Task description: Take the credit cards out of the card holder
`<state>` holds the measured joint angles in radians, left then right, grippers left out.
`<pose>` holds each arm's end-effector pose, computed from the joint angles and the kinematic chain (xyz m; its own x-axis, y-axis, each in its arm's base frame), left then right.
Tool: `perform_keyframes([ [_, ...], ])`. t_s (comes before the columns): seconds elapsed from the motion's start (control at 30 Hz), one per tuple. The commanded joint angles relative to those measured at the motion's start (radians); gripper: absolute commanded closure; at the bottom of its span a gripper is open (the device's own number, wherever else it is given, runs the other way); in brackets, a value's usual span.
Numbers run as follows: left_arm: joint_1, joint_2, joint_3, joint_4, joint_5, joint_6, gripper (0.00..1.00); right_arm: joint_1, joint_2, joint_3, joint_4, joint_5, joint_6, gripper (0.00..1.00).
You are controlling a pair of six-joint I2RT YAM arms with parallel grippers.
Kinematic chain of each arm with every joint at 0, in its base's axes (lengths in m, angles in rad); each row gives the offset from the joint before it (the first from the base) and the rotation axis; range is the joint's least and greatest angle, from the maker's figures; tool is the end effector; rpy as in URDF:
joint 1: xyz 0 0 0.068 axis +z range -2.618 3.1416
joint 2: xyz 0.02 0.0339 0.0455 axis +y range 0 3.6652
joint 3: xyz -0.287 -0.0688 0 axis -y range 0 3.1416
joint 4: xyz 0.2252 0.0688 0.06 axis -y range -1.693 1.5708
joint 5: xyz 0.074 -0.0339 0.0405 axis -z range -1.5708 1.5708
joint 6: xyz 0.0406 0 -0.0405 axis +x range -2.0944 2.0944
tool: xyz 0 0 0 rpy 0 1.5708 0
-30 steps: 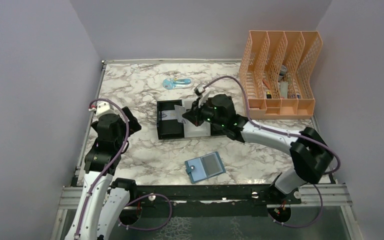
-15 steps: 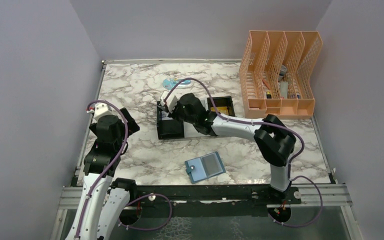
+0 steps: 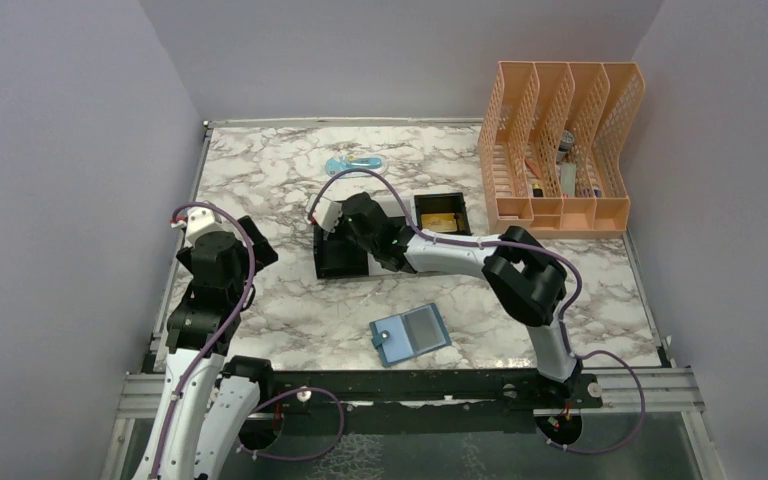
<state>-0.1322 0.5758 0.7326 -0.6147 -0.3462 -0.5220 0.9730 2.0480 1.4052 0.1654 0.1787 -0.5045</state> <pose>0.0940 0.0014 0.3146 -0.2912 -0.4344 -0.8523 -0.3725 0.8721 -0.3172 0.2701 0.3838 0.2291 0.1238 -0.6633 -0.7381 -0.7593 0.4155 -0.5008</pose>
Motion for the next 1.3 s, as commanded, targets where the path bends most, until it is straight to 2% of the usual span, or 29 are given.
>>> perform_keyframes([
  [0.0,0.005,-0.010,-0.007,0.001,-0.028,-0.005,0.01,0.003,0.051,0.060,-0.038,0.071,-0.055,0.99],
  [0.27,0.005,-0.015,-0.008,0.002,-0.028,-0.007,0.01,0.007,0.123,0.137,-0.109,0.088,-0.088,0.97],
  [0.7,0.005,-0.019,-0.009,0.003,-0.023,-0.006,0.01,0.014,0.186,0.169,-0.097,0.160,-0.157,0.92],
  [0.8,0.005,-0.020,-0.010,0.004,-0.024,-0.005,0.01,0.016,0.201,0.196,-0.151,0.141,-0.152,0.89],
  [1.17,0.005,-0.013,-0.010,0.003,-0.015,-0.001,0.01,0.020,0.230,0.251,-0.231,0.130,-0.121,0.71],
  [1.23,0.005,-0.012,-0.010,0.006,-0.016,0.000,0.01,0.021,0.222,0.244,-0.230,0.119,-0.116,0.61],
  [1.27,0.005,-0.011,-0.010,0.006,-0.015,0.000,0.01,0.021,0.220,0.244,-0.230,0.113,-0.113,0.51],
])
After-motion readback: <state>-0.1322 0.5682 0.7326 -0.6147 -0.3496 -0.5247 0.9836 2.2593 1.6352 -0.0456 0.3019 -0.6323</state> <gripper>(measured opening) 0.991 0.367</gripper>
